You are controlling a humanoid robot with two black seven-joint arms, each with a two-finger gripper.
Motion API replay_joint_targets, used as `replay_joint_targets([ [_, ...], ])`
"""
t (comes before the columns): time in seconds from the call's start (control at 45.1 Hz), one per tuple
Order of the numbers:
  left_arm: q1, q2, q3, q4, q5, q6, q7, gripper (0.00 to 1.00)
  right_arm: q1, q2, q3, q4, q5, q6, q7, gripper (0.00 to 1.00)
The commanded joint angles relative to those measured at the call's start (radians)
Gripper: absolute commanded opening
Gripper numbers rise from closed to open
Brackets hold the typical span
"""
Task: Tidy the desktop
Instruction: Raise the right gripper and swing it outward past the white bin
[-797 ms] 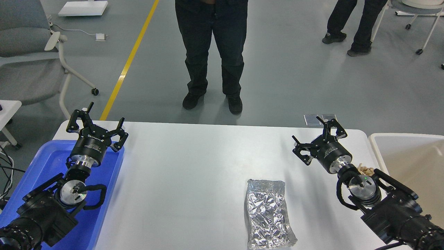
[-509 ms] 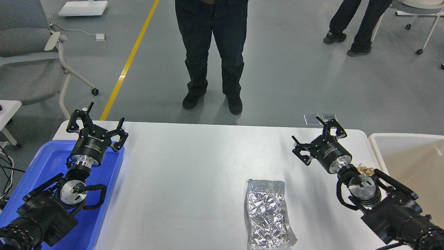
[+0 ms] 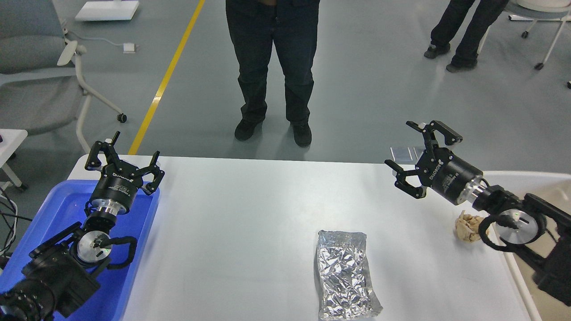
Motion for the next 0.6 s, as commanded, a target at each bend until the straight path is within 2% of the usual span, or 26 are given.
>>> replay_joint_targets([
  [0.0, 0.0, 0.0, 0.0, 0.0, 0.0, 0.0, 0.0, 1.0, 0.0, -0.26, -0.045, 0.312, -0.179, 0.003, 0.001, 1.0],
  [0.222, 0.0, 0.0, 0.0, 0.0, 0.0, 0.0, 0.0, 1.0, 0.12, -0.392, -0.214, 0.424, -0.441, 0.005, 0.004, 1.0],
  [0.377, -0.002, 0.0, 0.0, 0.0, 0.0, 0.0, 0.0, 1.0, 0.287, -0.421, -0.415, 0.433, -0.515, 0.008, 0.004, 1.0],
  [0.576, -0.002, 0.0, 0.0, 0.0, 0.0, 0.0, 0.002, 1.0, 0.477, -0.423, -0.717, 0.428, -0.759, -0.006, 0.004, 1.0],
])
